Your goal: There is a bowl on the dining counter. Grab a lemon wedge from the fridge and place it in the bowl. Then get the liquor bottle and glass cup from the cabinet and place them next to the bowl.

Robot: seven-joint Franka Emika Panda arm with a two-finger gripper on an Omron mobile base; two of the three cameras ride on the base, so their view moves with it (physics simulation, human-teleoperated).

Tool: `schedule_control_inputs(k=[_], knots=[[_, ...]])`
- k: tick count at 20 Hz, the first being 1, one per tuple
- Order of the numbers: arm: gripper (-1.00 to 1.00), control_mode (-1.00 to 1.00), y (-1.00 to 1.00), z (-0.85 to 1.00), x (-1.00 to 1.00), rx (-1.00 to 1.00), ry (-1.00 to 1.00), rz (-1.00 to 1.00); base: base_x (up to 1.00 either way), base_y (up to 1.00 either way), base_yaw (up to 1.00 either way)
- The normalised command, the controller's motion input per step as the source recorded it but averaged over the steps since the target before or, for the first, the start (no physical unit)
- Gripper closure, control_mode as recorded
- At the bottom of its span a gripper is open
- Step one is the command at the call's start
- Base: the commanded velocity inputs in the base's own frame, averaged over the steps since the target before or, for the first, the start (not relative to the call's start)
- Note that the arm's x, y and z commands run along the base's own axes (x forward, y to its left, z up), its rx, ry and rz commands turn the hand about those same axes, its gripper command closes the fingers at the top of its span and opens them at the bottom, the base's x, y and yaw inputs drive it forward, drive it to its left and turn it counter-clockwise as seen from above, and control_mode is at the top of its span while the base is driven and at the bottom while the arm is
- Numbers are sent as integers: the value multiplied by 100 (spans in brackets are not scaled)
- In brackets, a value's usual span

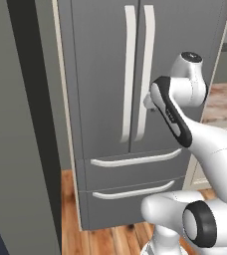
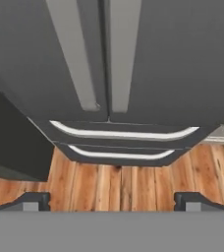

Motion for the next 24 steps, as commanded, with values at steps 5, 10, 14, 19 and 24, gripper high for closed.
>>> schedule_control_inputs(k=[5, 10, 14, 19, 24], knots=[[-100, -100, 0, 18, 43, -1, -17, 0, 0, 0, 0], [-100, -100, 0, 8, 35, 0, -11, 1, 0, 0, 0], [-100, -100, 0, 1, 47, 0, -4, 0, 0, 0, 0], [-100, -100, 0, 0, 50, 0, -3, 0, 0, 0, 0], [-100, -100, 0, 0, 44, 0, -1, 0, 0, 0, 0]])
